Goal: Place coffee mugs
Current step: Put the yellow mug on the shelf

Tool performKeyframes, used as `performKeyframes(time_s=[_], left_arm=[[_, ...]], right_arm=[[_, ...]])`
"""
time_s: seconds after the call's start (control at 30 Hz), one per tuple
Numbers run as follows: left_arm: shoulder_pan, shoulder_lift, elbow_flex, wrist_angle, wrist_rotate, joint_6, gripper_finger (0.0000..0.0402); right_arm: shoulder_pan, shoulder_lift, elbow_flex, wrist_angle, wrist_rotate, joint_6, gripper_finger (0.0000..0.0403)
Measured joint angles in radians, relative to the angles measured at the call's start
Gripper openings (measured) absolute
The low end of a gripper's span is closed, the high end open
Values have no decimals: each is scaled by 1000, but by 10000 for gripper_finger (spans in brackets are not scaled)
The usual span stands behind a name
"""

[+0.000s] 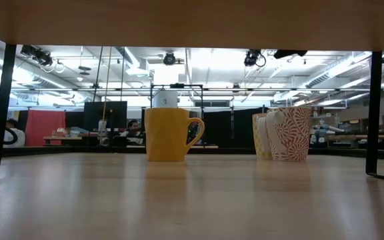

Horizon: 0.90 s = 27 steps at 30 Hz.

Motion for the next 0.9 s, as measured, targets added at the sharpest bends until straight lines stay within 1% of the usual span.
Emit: performKeyframes(time_s=[0.13,0.27,0.4,0.53,0.63,0.9], left_arm=[[11,-38,0,0,-19,7,128],[46,-75,0,0,-78,95,128],[121,-108,1,0,-123,217,128],[231,-119,1,1,-126,326,128],[316,-117,1,1,-110,403,128],[539,-79,1,1,13,594,128]], right_arm=[[0,0,0,0,0,0,162],[0,0,0,0,0,0,163],[0,0,0,0,0,0,162],[0,0,0,0,0,0,163],[0,0,0,0,0,0,162],[0,0,0,0,0,0,162]])
